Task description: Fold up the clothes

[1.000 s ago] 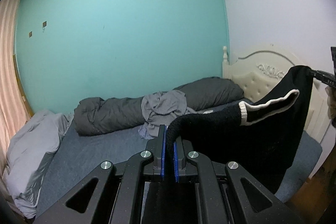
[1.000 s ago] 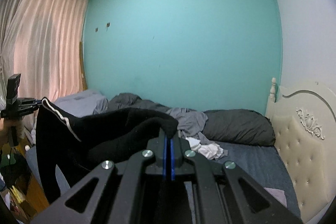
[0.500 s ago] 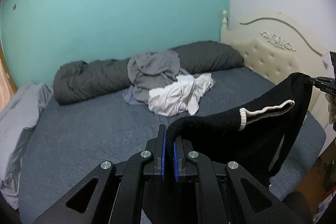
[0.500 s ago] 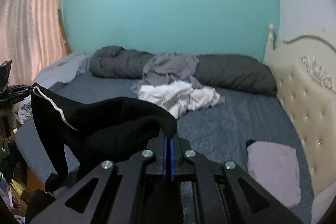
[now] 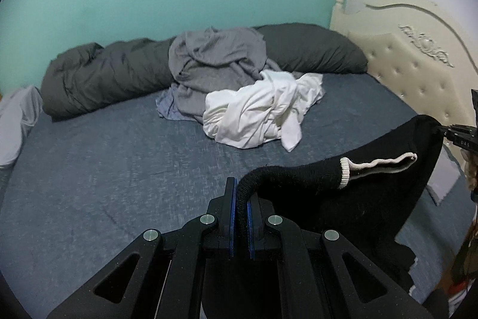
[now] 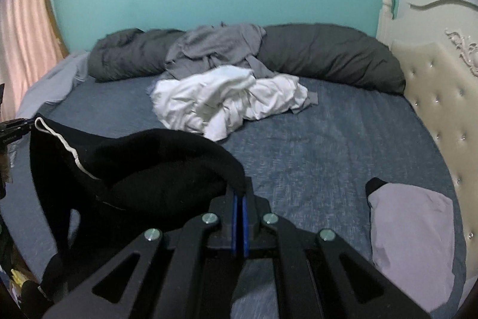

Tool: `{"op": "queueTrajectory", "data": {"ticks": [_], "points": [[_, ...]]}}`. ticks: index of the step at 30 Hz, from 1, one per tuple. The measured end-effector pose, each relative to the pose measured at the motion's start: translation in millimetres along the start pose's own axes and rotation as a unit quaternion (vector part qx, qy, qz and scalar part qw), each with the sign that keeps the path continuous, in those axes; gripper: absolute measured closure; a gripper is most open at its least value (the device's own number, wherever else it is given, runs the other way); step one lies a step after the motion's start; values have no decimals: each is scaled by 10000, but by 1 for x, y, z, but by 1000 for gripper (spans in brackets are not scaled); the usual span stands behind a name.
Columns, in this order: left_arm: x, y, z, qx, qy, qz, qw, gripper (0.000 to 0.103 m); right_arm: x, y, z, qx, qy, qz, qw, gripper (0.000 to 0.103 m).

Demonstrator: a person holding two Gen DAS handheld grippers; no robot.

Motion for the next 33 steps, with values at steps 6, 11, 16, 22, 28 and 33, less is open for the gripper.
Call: {"op": "queueTrajectory", "data": {"ticks": [6, 11, 16, 22, 28, 33], "points": [[19, 85, 22, -106, -167, 277, 9994, 97, 16, 76, -27, -127, 237, 208, 9994, 101], [27, 153, 27, -171, -216, 474, 9985, 97, 15, 136, -49, -376, 330, 464, 9977, 101], [25, 217, 27, -255, -294, 762, 9963, 97, 7, 191, -69, -535, 449, 744, 9948, 101], [2, 279, 25, -257, -290, 1105, 9931, 95, -12, 245, -84, -464, 753, 1015, 9909, 97], [-20, 301, 27, -214, -297, 1190, 9922, 86, -5, 248, -83, -745, 708, 603, 9929, 45], [-21, 293, 33, -100, -301, 1116, 9932, 50, 10, 239, -87, -869, 917, 273, 9916, 42]]}}
Point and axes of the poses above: each gripper's, at about its wrist camera, not at the fingertips, and y roughly the way its jaws point, z to its left, x to its top, the point moved 4 cm from there along y, roughly the way its jaws point, and after that the axes turned 7 degrees about y, right-handed, at the moved point
